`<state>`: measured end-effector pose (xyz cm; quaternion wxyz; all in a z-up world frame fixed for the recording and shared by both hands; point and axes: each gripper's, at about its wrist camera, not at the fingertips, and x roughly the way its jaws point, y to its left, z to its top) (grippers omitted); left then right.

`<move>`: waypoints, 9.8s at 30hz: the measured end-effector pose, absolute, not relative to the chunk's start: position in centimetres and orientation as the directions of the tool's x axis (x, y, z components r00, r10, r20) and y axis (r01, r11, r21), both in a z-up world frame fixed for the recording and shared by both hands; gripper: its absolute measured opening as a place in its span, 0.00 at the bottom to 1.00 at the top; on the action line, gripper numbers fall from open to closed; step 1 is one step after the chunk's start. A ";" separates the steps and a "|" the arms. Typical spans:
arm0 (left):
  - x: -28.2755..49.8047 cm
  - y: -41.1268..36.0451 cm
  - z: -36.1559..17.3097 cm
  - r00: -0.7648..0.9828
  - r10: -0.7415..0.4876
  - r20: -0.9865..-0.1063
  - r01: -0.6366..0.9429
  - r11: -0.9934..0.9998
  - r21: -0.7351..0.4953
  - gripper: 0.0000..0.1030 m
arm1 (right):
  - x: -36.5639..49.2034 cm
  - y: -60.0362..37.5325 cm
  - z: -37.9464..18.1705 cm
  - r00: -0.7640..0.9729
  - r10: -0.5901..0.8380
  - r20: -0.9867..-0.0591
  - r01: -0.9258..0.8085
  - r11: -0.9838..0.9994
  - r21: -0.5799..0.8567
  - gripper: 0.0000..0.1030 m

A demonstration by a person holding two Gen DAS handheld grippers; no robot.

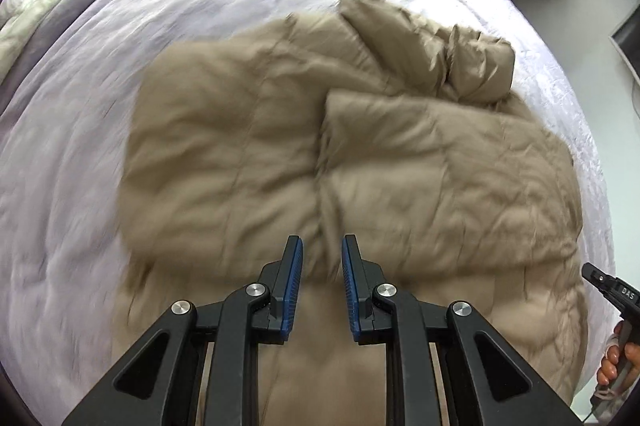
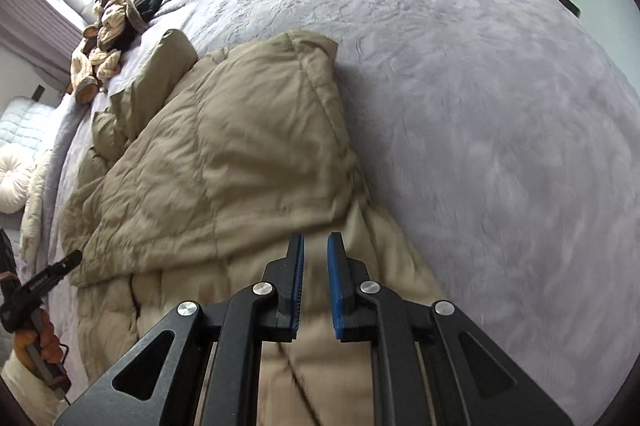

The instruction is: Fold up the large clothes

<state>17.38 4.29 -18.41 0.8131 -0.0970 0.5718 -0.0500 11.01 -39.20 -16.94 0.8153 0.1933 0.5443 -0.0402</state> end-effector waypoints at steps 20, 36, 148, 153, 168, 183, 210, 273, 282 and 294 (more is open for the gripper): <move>5.7 2.0 -13.5 0.296 -0.104 -0.950 -0.115 0.983 -0.143 0.97 | 5.4 -34.6 -12.6 0.305 0.251 -0.919 0.159 0.938 0.309 0.57; 1.0 1.5 -11.6 0.258 -0.061 -0.964 -0.139 0.985 -0.099 0.97 | 2.1 -33.0 -8.9 0.372 0.196 -0.908 0.116 0.960 0.254 1.00; 17.8 14.1 -7.3 0.570 -0.354 -0.742 -0.162 0.836 -0.524 0.15 | 15.6 -37.9 -6.7 0.485 0.533 -0.693 0.220 0.693 0.686 0.08; 23.9 13.9 -11.4 0.521 -0.314 -0.794 -0.215 0.851 -0.478 0.16 | 22.7 -37.4 -9.5 0.442 0.515 -0.735 0.235 0.724 0.649 0.08; 26.5 14.1 -11.4 0.506 -0.181 -0.843 -0.191 0.930 -0.315 0.89 | 27.1 -37.6 -15.6 0.389 0.482 -0.785 0.351 0.710 0.610 0.24; 25.4 14.0 -15.9 0.444 -0.061 -0.894 -0.074 0.992 -0.104 0.39 | 24.4 -39.1 -9.2 0.430 0.122 -0.894 0.080 0.982 0.172 0.19; 33.3 15.3 -21.0 0.433 0.105 -0.895 -0.244 0.970 -0.004 0.43 | 31.5 -41.7 -20.4 0.342 -0.064 -0.937 0.269 0.963 0.032 0.20; 8.8 4.8 -17.0 0.261 -0.040 -0.965 -0.091 0.994 -0.066 0.91 | 7.4 -35.4 -13.6 0.360 0.281 -0.890 0.271 0.881 0.388 1.00; 6.9 7.0 -19.3 0.247 -0.110 -0.963 -0.130 0.981 -0.146 0.91 | 4.0 -33.9 -17.7 0.322 0.434 -0.841 0.378 0.756 0.535 1.00; 8.9 12.9 -22.6 0.424 -0.380 -0.822 -0.259 0.819 -0.512 0.91 | 5.2 -35.4 -20.7 0.455 0.485 -0.747 0.424 0.620 0.660 1.00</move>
